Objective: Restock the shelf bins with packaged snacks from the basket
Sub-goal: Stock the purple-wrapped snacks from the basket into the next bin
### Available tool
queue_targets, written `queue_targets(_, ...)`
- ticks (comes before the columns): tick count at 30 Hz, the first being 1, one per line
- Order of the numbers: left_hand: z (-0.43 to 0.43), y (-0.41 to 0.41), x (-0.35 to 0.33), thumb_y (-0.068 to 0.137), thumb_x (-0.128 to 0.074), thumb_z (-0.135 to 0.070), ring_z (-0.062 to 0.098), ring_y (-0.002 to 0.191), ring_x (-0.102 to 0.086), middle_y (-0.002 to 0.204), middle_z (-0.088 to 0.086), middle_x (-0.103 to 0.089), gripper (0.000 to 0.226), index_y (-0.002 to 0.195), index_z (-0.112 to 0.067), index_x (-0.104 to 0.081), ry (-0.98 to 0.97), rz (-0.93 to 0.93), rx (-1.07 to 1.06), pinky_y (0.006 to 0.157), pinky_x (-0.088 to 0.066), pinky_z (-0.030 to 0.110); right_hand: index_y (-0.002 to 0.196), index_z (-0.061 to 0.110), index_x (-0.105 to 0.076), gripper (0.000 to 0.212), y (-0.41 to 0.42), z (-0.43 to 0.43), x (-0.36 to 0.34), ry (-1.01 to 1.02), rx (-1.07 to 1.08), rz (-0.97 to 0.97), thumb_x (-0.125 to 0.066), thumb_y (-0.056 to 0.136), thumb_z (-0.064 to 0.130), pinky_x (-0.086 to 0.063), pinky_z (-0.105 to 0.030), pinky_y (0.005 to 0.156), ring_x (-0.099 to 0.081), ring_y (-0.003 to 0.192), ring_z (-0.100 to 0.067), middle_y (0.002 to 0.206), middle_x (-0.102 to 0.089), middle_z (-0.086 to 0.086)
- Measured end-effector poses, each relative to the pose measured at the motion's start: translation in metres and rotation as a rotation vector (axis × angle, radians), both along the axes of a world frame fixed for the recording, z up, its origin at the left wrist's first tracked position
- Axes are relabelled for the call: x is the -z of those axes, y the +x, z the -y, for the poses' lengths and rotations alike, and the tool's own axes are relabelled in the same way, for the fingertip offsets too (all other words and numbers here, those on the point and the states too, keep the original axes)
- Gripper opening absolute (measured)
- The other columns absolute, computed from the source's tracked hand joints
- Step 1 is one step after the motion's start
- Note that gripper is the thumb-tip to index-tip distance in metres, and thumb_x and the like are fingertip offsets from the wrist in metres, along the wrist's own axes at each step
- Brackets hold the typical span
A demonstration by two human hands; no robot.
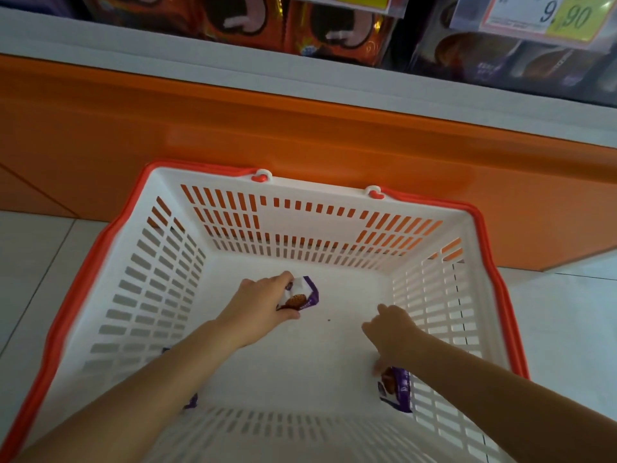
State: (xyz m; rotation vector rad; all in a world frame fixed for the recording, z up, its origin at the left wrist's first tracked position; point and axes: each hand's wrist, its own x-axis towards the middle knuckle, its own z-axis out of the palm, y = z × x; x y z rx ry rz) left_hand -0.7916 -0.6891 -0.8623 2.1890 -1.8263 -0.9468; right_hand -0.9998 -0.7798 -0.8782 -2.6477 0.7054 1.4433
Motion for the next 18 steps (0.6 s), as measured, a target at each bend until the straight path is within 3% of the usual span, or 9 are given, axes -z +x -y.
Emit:
queue_targets(5, -0.009, 0.011, 0.002, 0.087, -0.061, -0.047, 0.014, 0.101, -0.059, 0.120, -0.003, -0.061, 0.048, 0.124, -0.021, -0.044, -0.044, 0.036, -0.086, 0.088, -0.047, 0.030, 0.115, 0.010, -0.057, 0.028, -0.010, -0.006, 0.011, -0.005, -0.044, -0.056, -0.060, 0.091, 0.026, -0.036, -0.030, 0.096, -0.049, 0.116, -0.022, 0.118, -0.058, -0.004)
queue_targets(7, -0.010, 0.014, 0.002, 0.087, -0.061, -0.047, 0.014, 0.101, -0.060, 0.122, -0.004, -0.061, 0.048, 0.124, -0.021, -0.043, -0.042, -0.012, -0.127, 0.090, -0.048, 0.034, 0.106, 0.010, -0.059, 0.030, -0.007, -0.006, 0.011, 0.020, 0.031, -0.062, -0.069, 0.085, 0.029, -0.041, -0.027, 0.091, -0.056, 0.107, -0.020, 0.106, -0.060, -0.004)
queue_targets(9, -0.011, 0.015, 0.003, 0.087, -0.061, -0.046, 0.013, 0.101, -0.061, 0.121, -0.003, -0.061, 0.046, 0.122, -0.021, -0.043, -0.031, -0.085, -0.174, 0.092, -0.049, 0.038, 0.110, 0.008, -0.059, 0.044, 0.000, -0.005, 0.006, 0.061, 0.178, -0.021, -0.075, 0.078, 0.034, -0.045, -0.028, 0.086, -0.060, 0.099, -0.019, 0.103, -0.062, -0.004)
queue_targets(13, -0.011, 0.014, 0.009, 0.089, -0.059, -0.043, 0.014, 0.103, -0.060, 0.123, -0.002, -0.058, 0.045, 0.124, -0.021, -0.040, 0.025, -0.237, -0.282, 0.089, -0.053, 0.036, 0.120, 0.011, -0.056, 0.043, 0.012, 0.000, -0.002, 0.120, 0.508, 0.321, -0.067, 0.084, 0.030, -0.047, -0.029, 0.094, -0.056, 0.106, -0.022, 0.118, -0.055, -0.007)
queue_targets(18, -0.008, 0.005, 0.010, 0.093, -0.055, -0.039, 0.016, 0.111, -0.058, 0.126, -0.002, -0.054, 0.041, 0.125, -0.022, -0.037, 0.072, -0.421, -0.354, 0.088, -0.055, 0.031, 0.117, 0.020, -0.049, 0.041, 0.035, -0.001, -0.008, 0.318, 0.839, 0.668, -0.071, 0.083, 0.025, -0.043, -0.018, 0.084, -0.050, 0.098, -0.010, 0.114, -0.055, 0.003)
